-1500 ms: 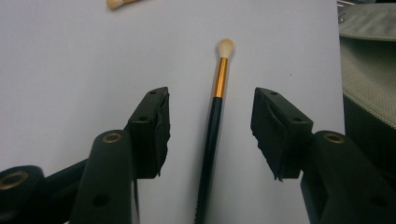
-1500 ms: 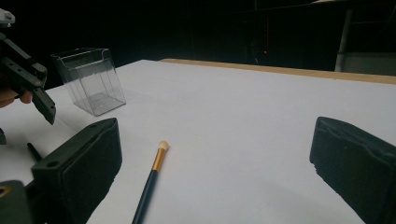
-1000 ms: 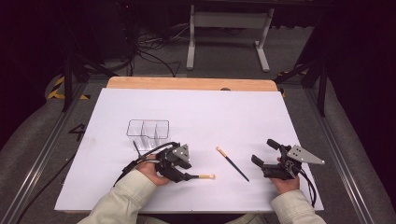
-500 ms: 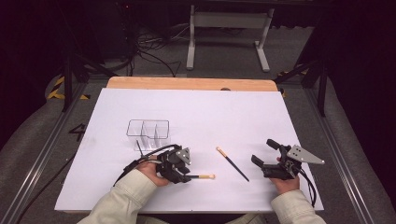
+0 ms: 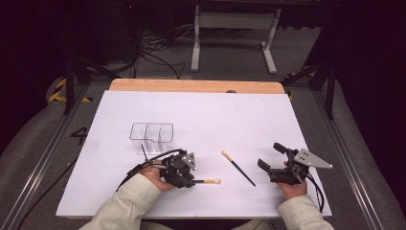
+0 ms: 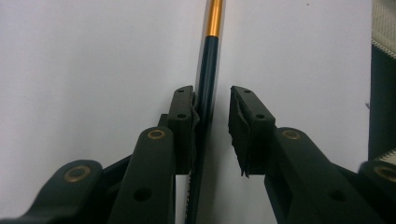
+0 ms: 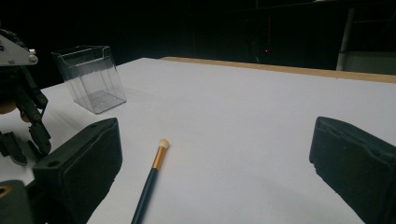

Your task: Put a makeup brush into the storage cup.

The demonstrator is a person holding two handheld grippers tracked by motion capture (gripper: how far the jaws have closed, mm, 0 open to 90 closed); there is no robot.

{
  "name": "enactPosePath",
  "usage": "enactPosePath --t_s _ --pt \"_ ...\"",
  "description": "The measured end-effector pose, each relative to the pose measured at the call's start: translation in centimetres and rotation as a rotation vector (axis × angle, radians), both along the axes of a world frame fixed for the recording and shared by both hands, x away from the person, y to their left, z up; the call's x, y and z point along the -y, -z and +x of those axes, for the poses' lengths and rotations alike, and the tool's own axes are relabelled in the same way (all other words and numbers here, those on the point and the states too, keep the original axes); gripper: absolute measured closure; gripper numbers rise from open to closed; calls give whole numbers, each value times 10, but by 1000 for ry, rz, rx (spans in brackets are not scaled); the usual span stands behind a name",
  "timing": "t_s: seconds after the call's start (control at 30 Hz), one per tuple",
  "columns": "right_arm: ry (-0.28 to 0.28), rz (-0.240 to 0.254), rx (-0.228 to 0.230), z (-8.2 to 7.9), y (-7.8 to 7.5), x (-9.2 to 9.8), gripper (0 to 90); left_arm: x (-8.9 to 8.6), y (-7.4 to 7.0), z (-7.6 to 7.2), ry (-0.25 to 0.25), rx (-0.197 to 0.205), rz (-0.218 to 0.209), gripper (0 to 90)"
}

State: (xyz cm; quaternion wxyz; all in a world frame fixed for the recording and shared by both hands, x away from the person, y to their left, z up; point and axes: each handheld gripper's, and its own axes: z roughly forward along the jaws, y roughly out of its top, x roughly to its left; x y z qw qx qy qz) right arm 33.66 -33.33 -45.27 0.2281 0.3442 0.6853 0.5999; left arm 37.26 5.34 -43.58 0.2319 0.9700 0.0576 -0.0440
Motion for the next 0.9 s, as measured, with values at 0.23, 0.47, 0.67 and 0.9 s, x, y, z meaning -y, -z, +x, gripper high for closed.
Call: enactPosePath --t_s 0.23,0.47,0.67,0.9 --pt "2 -2 -2 0 0 0 28 1 0 -2 1 18 14 758" --pt "4 1 -4 0 0 0 28 1 -1 -3 0 36 25 780" --pt "4 2 -5 0 0 1 28 2 -1 -3 3 40 37 822" --pt "3 5 -7 0 0 1 28 10 -5 -4 24 55 111 822"
